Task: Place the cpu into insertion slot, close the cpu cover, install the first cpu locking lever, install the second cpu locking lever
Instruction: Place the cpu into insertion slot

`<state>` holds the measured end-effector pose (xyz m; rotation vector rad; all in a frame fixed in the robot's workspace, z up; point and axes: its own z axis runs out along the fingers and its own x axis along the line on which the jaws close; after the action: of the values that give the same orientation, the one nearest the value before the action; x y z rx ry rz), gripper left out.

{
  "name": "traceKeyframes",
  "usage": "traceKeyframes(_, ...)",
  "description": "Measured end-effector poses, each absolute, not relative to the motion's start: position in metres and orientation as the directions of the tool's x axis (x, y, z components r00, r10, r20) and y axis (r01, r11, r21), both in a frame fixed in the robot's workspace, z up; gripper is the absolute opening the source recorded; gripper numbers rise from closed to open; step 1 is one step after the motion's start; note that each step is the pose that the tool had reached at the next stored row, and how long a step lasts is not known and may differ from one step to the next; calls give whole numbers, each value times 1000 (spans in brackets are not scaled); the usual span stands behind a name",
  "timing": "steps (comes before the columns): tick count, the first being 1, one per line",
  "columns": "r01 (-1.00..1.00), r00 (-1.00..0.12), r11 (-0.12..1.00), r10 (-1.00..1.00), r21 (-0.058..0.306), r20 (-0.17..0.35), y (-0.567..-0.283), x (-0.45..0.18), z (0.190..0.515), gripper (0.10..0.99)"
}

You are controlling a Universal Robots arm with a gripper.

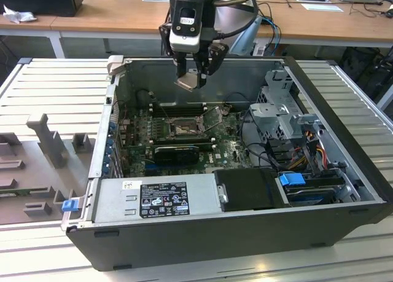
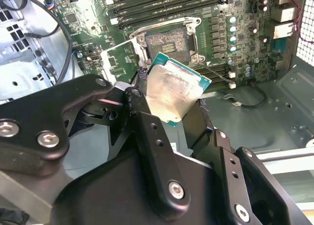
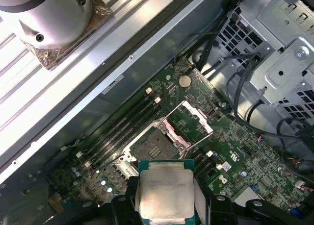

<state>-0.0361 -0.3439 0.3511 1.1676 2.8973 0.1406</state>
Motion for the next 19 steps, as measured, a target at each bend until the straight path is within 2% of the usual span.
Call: traceKeyframes(19,744,-667,663,745,87,20,-344,-36,346,533)
